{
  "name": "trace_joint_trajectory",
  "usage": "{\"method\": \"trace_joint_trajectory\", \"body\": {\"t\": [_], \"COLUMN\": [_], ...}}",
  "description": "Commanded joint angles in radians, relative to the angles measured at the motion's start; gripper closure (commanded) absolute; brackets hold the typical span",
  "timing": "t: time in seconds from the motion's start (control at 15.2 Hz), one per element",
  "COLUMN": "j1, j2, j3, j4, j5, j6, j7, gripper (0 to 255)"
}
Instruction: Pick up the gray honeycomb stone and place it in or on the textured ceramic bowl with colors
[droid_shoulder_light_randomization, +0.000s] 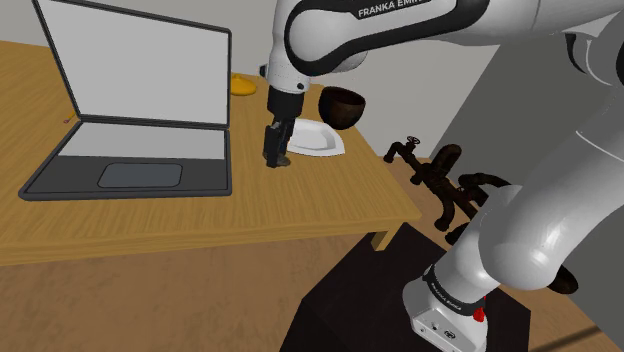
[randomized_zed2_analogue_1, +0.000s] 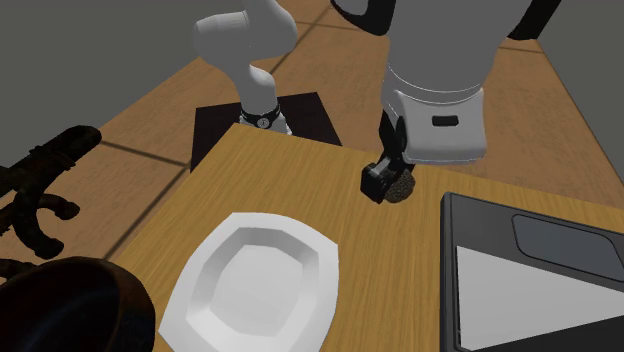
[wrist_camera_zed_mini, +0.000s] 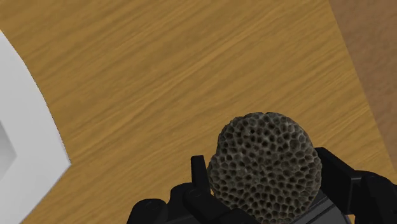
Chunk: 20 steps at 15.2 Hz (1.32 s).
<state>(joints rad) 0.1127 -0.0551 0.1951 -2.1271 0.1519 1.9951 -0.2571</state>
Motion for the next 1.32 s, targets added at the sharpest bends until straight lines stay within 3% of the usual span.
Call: {"method": "trace_joint_trajectory", "body": {"t": [0.0, 1.25], "j1": [0.0, -0.004], "j2": [-0.009, -0.053], "j3": [0.0, -0.007], "j4": [0.017, 0.225], "j5": [0.0, -0.003], "j6": [-0.026, -0.277], "j7": [0.004, 0.028], "gripper": [255, 255]}}
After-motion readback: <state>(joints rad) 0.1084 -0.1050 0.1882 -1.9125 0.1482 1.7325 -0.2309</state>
